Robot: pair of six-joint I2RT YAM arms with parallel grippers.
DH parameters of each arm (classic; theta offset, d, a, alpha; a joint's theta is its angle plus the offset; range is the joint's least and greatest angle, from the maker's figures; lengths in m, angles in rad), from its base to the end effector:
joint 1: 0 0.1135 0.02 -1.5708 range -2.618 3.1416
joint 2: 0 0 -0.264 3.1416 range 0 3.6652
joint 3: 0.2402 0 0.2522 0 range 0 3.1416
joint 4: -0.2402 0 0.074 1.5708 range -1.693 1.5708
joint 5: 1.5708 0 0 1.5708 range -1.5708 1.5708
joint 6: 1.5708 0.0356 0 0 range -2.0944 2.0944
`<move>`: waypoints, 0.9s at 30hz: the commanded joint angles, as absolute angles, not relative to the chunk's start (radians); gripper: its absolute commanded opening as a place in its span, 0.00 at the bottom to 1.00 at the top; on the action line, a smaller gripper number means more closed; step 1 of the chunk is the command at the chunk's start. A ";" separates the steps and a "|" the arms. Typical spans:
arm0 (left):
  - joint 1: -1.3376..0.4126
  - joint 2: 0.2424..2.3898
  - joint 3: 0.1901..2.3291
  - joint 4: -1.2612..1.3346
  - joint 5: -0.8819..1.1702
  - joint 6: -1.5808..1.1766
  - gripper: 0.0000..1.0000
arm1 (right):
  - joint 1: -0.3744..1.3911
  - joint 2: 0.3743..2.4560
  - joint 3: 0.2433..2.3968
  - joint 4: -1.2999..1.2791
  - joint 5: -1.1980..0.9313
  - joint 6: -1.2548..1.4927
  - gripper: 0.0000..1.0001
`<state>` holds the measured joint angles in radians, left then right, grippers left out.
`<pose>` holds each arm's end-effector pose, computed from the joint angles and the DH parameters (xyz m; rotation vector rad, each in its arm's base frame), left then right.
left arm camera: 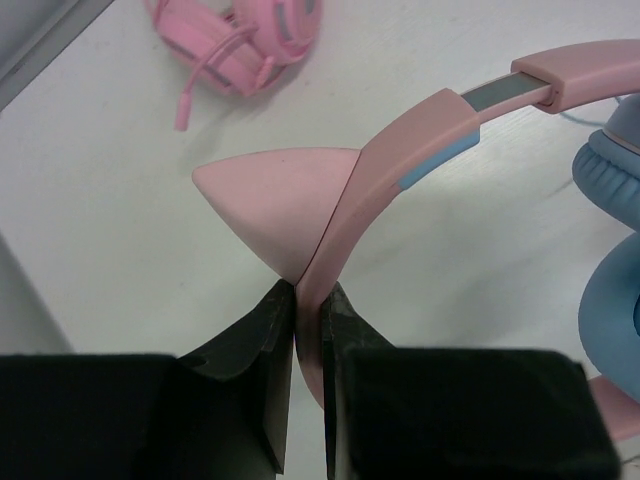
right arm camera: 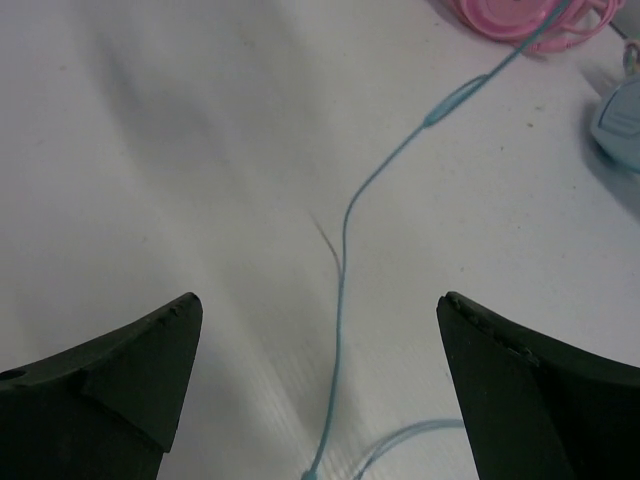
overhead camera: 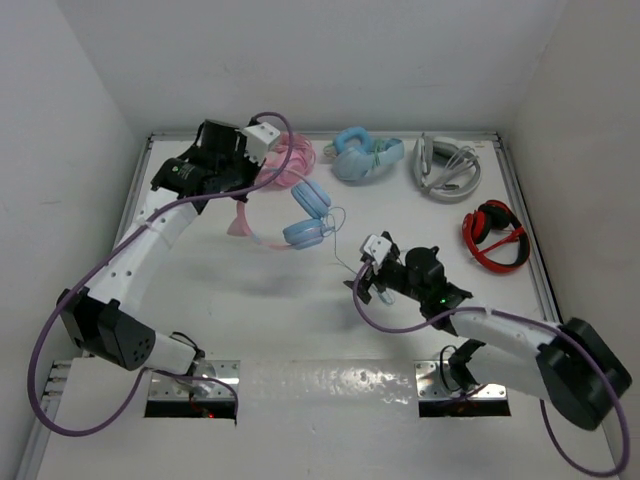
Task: Wrap the headphones
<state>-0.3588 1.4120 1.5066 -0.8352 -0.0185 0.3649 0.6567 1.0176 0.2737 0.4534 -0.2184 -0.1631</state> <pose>0.2786 -0.1038 0.3831 0.8094 2.1650 0.0245 0.1587 0.1321 0.1852 -0.8917 1.6662 0.5430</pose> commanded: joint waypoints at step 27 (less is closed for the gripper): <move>-0.284 1.396 1.634 -0.799 0.319 0.235 0.00 | 0.655 1.648 0.384 1.338 -0.158 0.287 0.03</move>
